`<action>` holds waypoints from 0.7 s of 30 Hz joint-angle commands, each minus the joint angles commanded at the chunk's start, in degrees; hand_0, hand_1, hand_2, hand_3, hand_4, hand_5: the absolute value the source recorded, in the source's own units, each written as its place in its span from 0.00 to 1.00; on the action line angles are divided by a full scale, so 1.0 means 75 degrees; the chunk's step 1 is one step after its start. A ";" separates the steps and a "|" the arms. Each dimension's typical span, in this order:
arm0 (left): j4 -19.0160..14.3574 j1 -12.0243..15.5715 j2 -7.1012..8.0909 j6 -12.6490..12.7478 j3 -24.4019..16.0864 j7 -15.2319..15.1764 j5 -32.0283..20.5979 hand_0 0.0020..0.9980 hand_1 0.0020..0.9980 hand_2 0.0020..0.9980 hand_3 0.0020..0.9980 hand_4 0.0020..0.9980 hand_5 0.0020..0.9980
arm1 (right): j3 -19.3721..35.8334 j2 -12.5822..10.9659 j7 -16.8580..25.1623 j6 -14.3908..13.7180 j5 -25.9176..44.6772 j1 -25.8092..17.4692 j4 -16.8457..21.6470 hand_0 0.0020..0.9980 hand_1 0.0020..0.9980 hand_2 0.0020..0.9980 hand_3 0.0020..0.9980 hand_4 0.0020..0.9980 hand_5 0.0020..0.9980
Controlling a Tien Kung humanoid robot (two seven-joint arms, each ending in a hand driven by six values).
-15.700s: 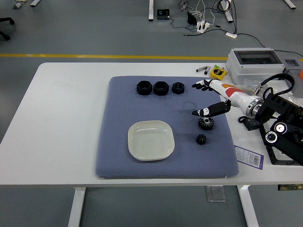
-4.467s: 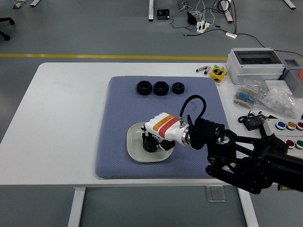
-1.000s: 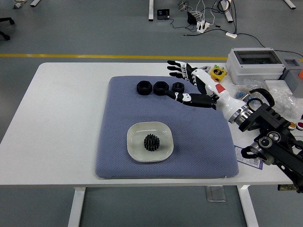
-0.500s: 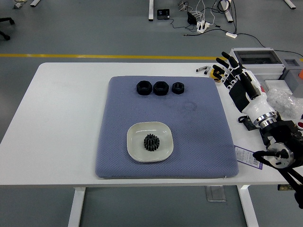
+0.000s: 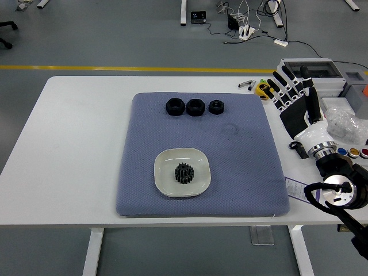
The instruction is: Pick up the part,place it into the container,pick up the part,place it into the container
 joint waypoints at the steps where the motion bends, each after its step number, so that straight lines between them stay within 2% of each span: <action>1: 0.0000 -0.0003 0.0000 -0.0004 0.0001 0.0002 0.0001 0.71 0.63 0.63 0.56 0.61 0.68 | -0.0014 0.0012 -0.0001 -0.0003 -0.0008 0.0010 -0.0008 0.94 0.83 0.82 0.83 1.00 0.64; 14: 0.0000 -0.0016 0.0000 -0.0024 0.0001 0.0018 -0.0008 0.71 0.63 0.63 0.56 0.61 0.69 | -0.0015 -0.0002 -0.0008 -0.0140 -0.0346 0.0035 -0.0024 0.94 0.83 0.82 0.82 1.00 0.63; 21: 0.0000 -0.0032 -0.0002 -0.0013 0.0028 0.0007 -0.0049 0.71 0.63 0.63 0.56 0.61 0.69 | 0.0058 -0.0005 -0.0022 -0.0460 -0.1623 0.0070 -0.0085 0.95 0.83 0.83 0.82 1.00 0.63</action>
